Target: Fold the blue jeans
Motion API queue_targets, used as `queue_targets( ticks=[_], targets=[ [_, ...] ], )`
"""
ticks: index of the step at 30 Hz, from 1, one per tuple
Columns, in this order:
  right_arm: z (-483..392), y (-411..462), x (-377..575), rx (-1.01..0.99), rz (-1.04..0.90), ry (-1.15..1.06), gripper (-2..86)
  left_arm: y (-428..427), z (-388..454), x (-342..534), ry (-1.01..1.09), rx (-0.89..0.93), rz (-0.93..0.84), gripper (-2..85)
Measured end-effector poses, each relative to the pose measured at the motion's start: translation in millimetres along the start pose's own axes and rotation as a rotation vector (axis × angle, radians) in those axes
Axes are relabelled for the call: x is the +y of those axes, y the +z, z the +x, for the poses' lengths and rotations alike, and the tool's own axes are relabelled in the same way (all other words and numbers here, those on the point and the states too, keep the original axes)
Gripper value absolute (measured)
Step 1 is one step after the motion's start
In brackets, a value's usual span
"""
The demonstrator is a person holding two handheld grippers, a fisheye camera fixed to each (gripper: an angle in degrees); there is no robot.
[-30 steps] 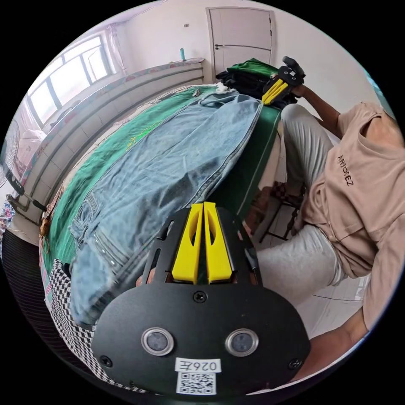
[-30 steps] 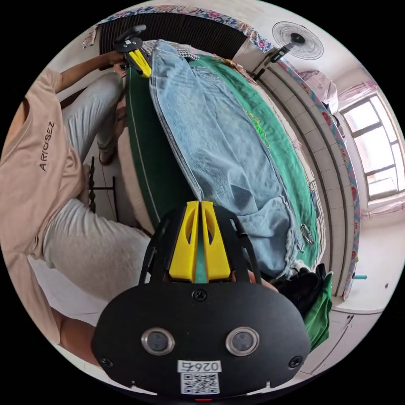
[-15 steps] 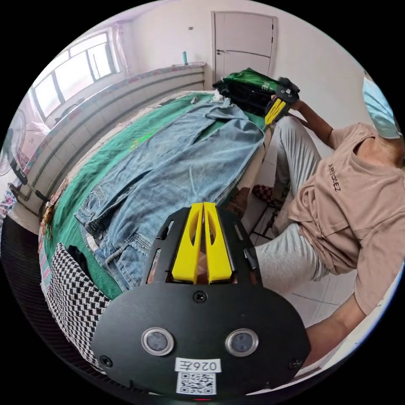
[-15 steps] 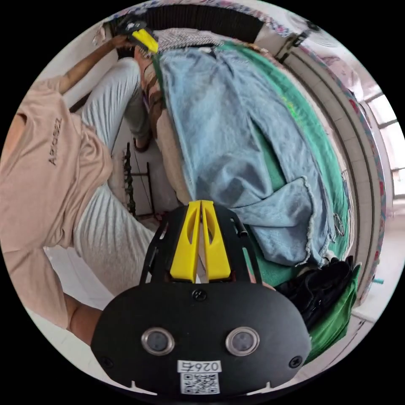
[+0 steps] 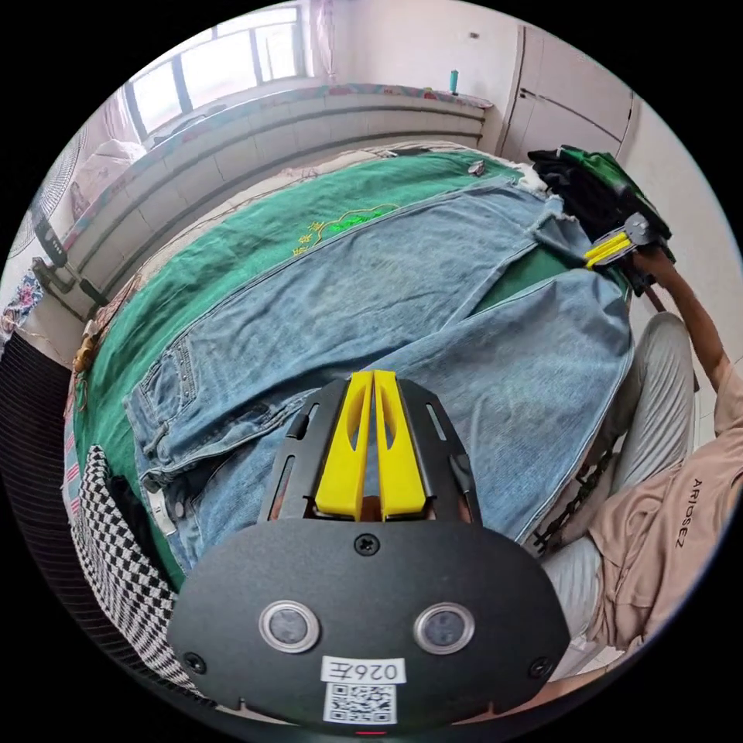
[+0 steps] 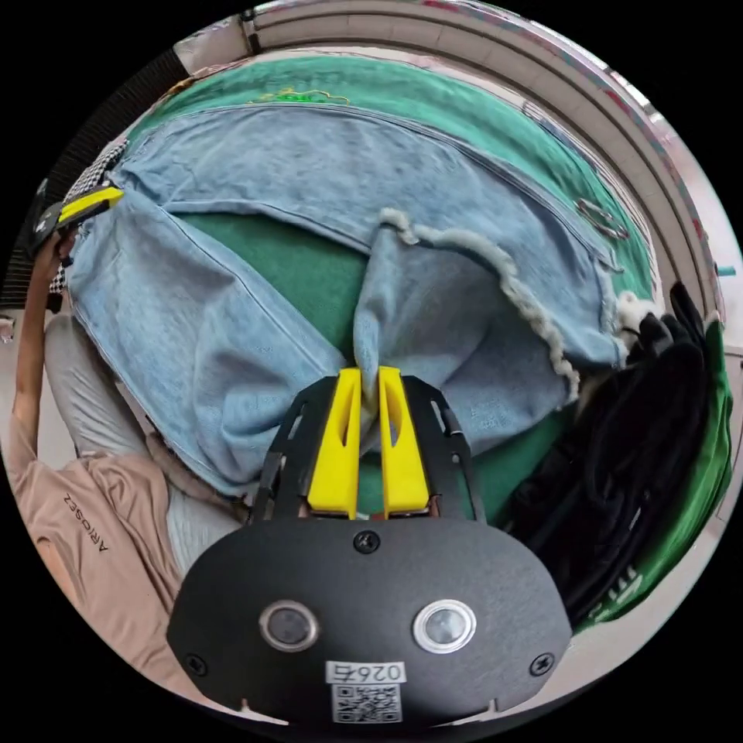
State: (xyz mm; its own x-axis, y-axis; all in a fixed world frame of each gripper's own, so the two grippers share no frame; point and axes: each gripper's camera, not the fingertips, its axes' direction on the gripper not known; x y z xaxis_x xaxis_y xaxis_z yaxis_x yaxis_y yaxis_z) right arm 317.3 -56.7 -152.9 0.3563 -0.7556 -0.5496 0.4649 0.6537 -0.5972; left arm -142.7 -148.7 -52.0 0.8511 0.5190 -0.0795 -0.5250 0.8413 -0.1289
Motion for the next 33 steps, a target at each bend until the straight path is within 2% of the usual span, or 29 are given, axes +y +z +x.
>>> queue_targets(
  ticks=[2,4,6,7,9,11,15,19,22,24,26,28,29,30,31,33],
  targets=[
    [28,3,45,0.016,-0.028,0.070,-0.1,-1,-17,17,0.000,-0.087,-0.011,-0.7],
    [59,2,96,-0.052,0.055,0.167,-0.3,-8,-46,35,-0.100,-0.179,0.031,-0.7],
    [90,-16,157,-0.129,0.330,0.299,0.8,-23,-93,60,-0.307,-0.213,0.155,-0.6],
    [96,-21,169,-0.141,0.404,0.329,1.2,-25,-106,66,-0.367,-0.209,0.180,-0.6],
    [115,-35,190,-0.166,0.672,0.397,2.4,-20,-151,83,-0.554,-0.192,0.233,-0.4],
    [129,-30,168,-0.189,0.691,0.372,2.9,-4,-177,87,-0.646,-0.223,0.177,0.4],
    [160,-1,82,-0.206,0.613,0.324,2.8,44,-212,84,-0.713,-0.380,-0.058,7.8],
    [168,22,15,-0.184,0.618,0.283,2.3,70,-237,84,-0.754,-0.461,-0.153,13.7],
    [161,43,-38,-0.173,0.598,0.194,0.8,82,-262,90,-0.791,-0.274,-0.111,12.6],
    [148,62,-73,-0.163,0.586,0.124,0.8,89,-277,96,-0.808,-0.142,-0.052,7.8],
    [136,82,-96,-0.155,0.553,0.084,2.0,103,-286,97,-0.797,-0.103,-0.088,6.8],
    [123,118,-119,-0.164,0.438,0.058,2.7,110,-292,101,-0.794,-0.078,-0.088,6.2],
    [115,144,-129,-0.175,0.357,0.048,2.6,110,-298,107,-0.801,-0.035,-0.049,5.4],
    [116,144,-116,-0.172,0.451,0.099,2.2,106,-303,117,-0.818,0.025,0.036,4.6],
    [116,146,-112,-0.183,0.460,0.106,1.8,104,-306,124,-0.820,0.070,0.102,4.2],
    [124,153,-92,-0.253,0.461,0.136,0.3,102,-322,156,-0.842,0.331,0.376,4.6]
  ],
)
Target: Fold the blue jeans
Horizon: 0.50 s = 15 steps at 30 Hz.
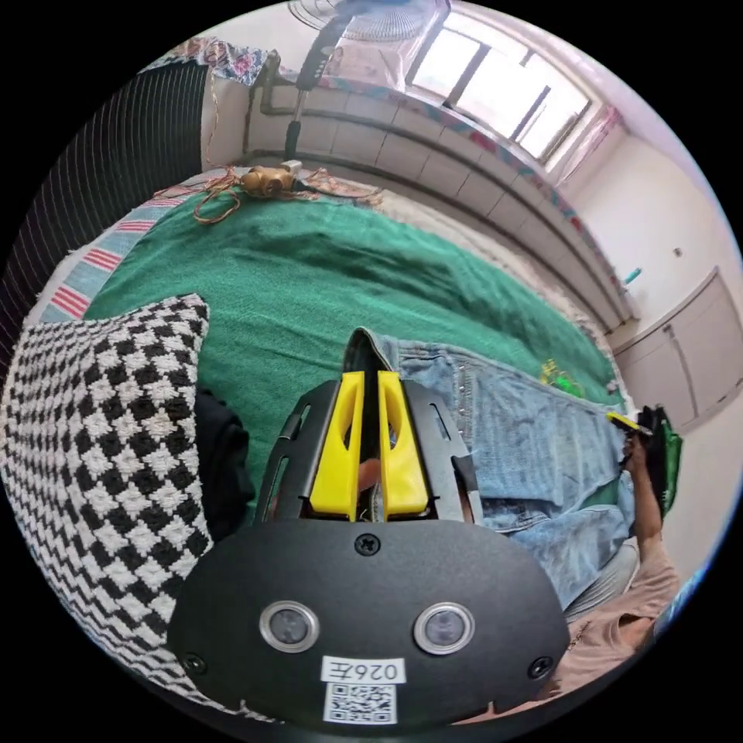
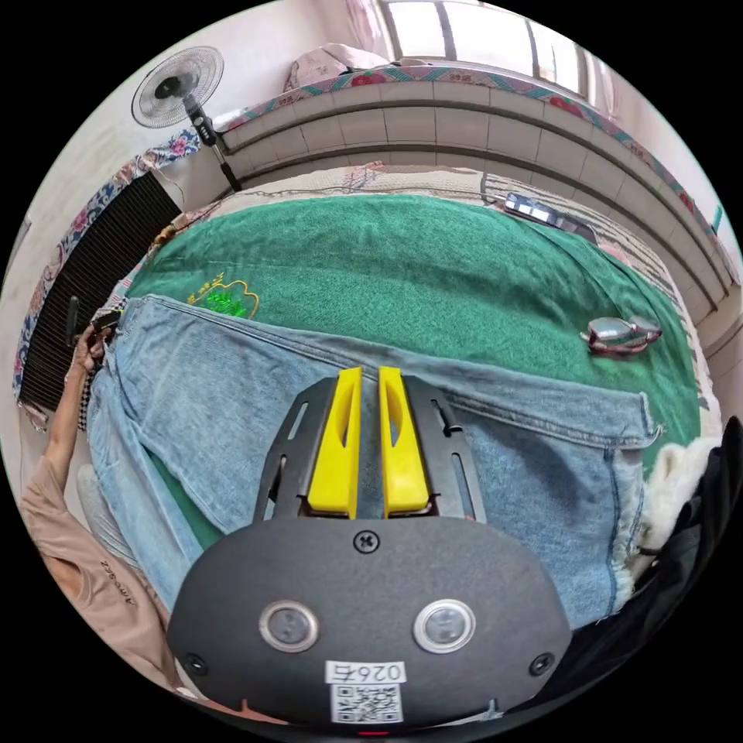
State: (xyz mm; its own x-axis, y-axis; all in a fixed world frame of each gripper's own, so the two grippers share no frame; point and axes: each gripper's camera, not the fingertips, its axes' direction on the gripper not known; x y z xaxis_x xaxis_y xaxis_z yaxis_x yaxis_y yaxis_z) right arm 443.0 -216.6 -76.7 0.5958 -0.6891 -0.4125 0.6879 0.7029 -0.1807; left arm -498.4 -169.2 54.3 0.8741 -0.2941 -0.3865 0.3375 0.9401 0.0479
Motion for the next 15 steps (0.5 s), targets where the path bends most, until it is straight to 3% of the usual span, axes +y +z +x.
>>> queue_targets(
  ticks=[2,6,9,13,15],
  targets=[
    [6,-10,21,-0.009,0.037,0.029,-0.4,1,-23,2,-0.079,0.058,0.008,6.1],
    [15,-46,85,0.034,0.133,0.126,-0.6,2,-34,7,-0.088,-0.191,-0.010,12.4],
    [22,-58,134,0.069,0.115,0.227,0.6,-2,-41,9,-0.087,-0.082,0.026,17.9],
    [36,-55,184,0.042,0.079,0.404,2.5,36,-42,-3,-0.073,-0.118,-0.143,21.5],
    [45,-48,208,-0.050,0.096,0.520,3.0,55,-26,-15,-0.023,-0.251,-0.200,20.8]
  ],
)
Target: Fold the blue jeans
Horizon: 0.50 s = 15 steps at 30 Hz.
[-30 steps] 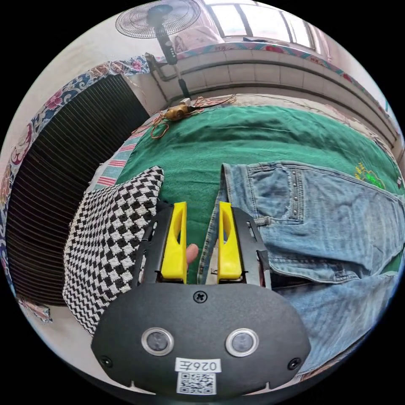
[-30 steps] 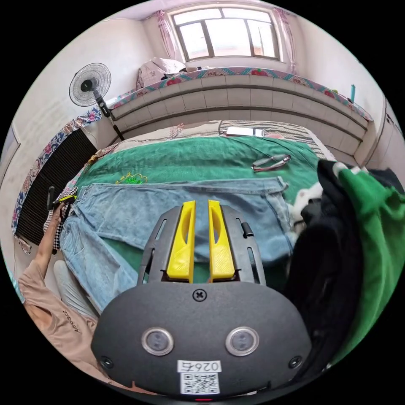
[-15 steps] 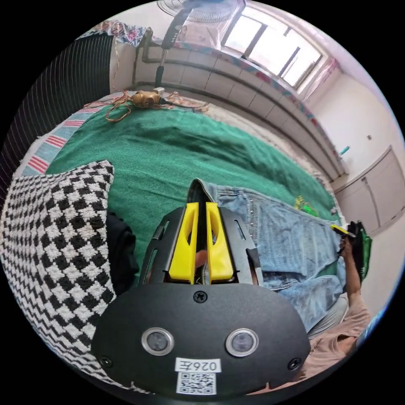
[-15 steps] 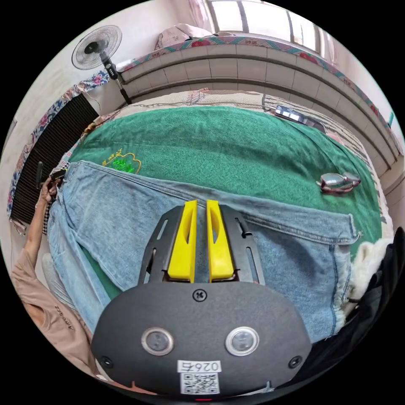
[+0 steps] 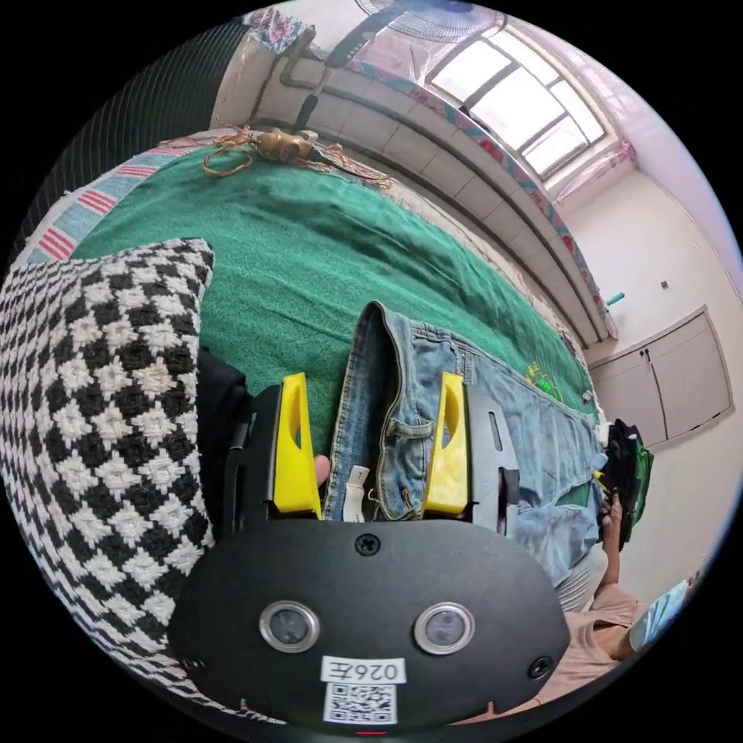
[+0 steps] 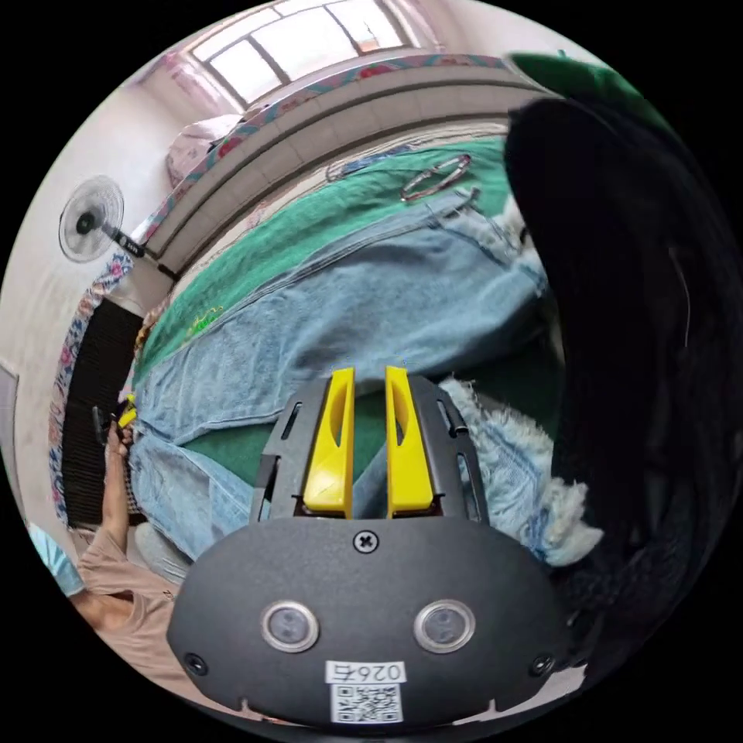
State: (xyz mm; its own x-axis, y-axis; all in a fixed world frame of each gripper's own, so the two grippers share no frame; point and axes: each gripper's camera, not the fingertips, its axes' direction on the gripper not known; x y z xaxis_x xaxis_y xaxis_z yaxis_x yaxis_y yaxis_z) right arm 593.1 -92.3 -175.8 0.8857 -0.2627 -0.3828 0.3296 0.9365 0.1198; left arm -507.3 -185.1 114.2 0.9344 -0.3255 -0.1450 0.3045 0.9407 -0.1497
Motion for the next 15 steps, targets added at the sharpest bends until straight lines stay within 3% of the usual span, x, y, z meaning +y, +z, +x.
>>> queue_targets(
  ticks=[2,5,8,10,15],
  targets=[
    [11,3,10,-0.097,0.030,0.080,3.4,9,17,-10,0.057,-0.106,-0.045,17.3],
    [16,19,19,-0.217,0.030,0.151,3.7,29,45,-23,0.177,-0.061,-0.126,6.6],
    [4,30,22,-0.254,0.066,0.177,3.5,36,59,-31,0.257,-0.142,-0.162,4.3],
    [-17,28,17,-0.212,0.107,0.138,3.2,38,55,-37,0.245,-0.117,-0.190,3.8],
    [-110,18,-54,0.114,0.242,-0.145,4.9,43,45,-42,0.240,-0.063,-0.187,3.9]
  ],
)
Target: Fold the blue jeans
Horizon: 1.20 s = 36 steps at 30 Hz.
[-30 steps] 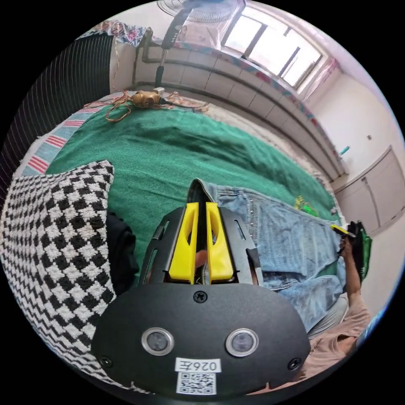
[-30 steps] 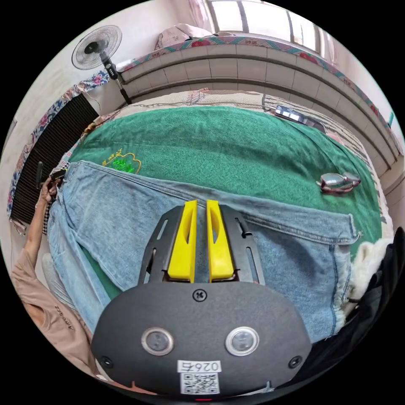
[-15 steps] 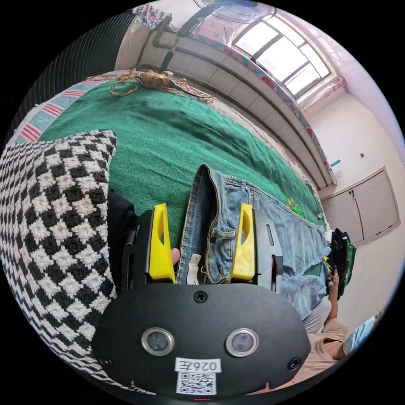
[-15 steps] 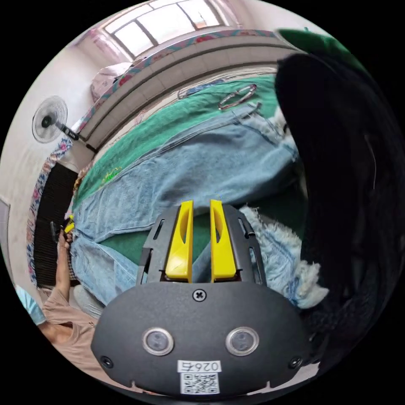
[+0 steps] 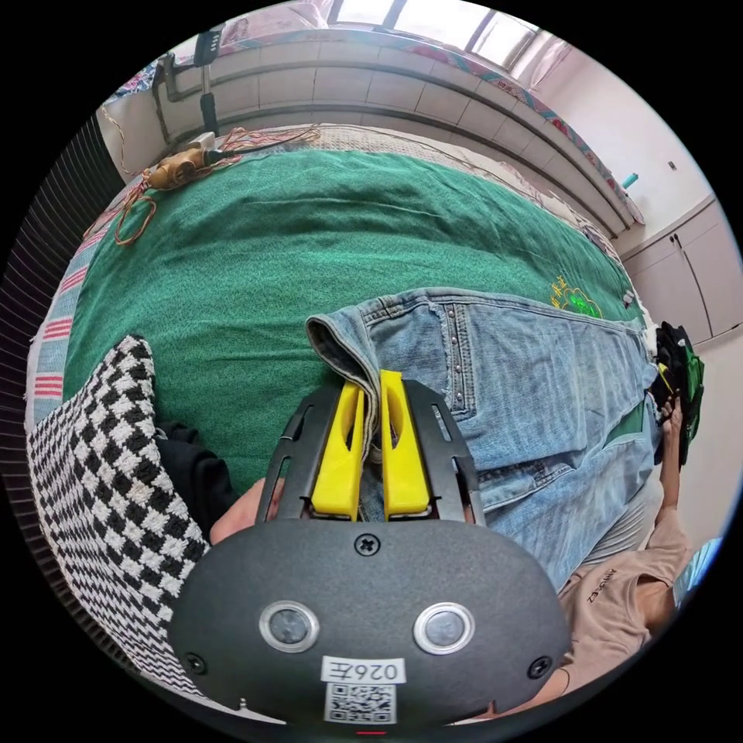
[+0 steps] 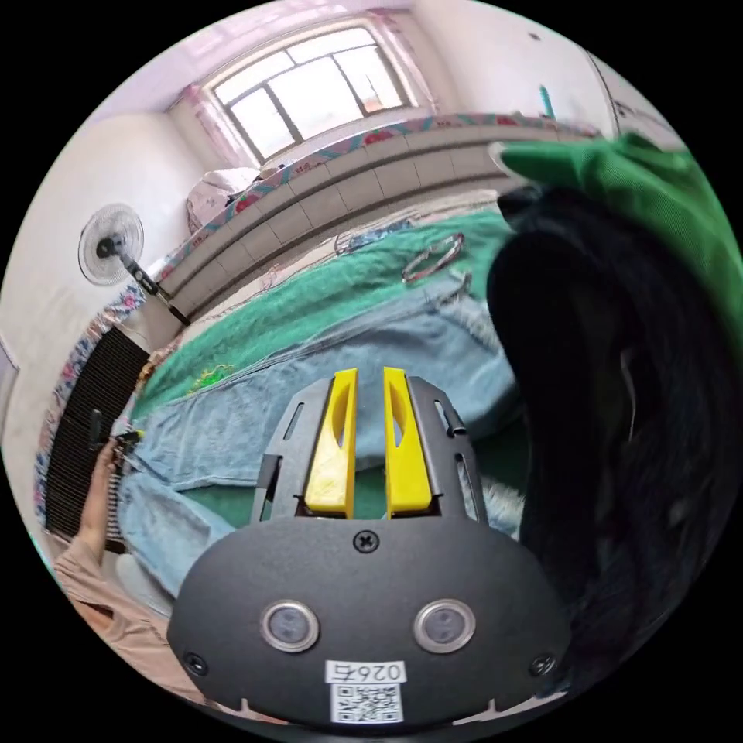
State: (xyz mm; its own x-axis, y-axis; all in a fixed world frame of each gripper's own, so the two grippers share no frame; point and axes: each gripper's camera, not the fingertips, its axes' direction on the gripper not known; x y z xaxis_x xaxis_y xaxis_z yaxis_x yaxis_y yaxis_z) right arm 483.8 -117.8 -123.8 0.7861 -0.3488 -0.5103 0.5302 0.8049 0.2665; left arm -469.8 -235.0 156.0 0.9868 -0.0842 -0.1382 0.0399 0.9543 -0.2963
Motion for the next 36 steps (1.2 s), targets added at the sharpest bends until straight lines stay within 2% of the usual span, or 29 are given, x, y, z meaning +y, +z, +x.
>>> queue_targets(
  ticks=[3,7,9,12,15,18,21,24,28,30,32,34,36],
  targets=[
    [-58,48,-61,0.124,-0.072,-0.237,5.8,3,-12,-2,-0.024,0.073,-0.015,4.2],
    [-141,121,-115,0.077,-0.233,-0.596,4.2,1,-3,7,0.050,0.032,0.033,3.3],
    [-204,165,-134,0.083,-0.382,-0.849,2.8,-6,13,22,0.128,-0.036,0.114,2.7],
    [-264,215,-146,0.114,-0.621,-1.069,2.3,-26,20,49,0.145,-0.030,0.271,2.3],
    [-302,239,-166,0.142,-0.717,-1.149,2.4,-46,16,75,0.118,0.050,0.397,2.0],
    [-331,245,-175,0.195,-0.704,-1.222,0.5,-54,15,93,0.105,0.084,0.454,2.0],
    [-351,241,-177,0.179,-0.645,-1.269,-0.2,-51,20,97,0.107,0.068,0.439,1.9],
    [-352,260,-175,0.238,-0.751,-1.269,1.1,-44,25,95,0.094,0.036,0.419,1.9],
    [-366,251,-185,0.270,-0.634,-1.274,2.8,-37,28,97,0.081,0.021,0.413,2.0],
    [-370,246,-191,0.302,-0.575,-1.274,6.9,-34,27,101,0.069,0.033,0.421,2.0],
    [-370,247,-193,0.280,-0.545,-1.281,11.9,-32,27,103,0.061,0.039,0.422,2.0],
    [-368,250,-190,0.226,-0.528,-1.346,10.5,-30,28,103,0.055,0.037,0.418,2.0],
    [-365,252,-203,0.037,-0.677,-1.262,2.9,-27,31,105,0.049,0.032,0.417,2.0]
  ],
)
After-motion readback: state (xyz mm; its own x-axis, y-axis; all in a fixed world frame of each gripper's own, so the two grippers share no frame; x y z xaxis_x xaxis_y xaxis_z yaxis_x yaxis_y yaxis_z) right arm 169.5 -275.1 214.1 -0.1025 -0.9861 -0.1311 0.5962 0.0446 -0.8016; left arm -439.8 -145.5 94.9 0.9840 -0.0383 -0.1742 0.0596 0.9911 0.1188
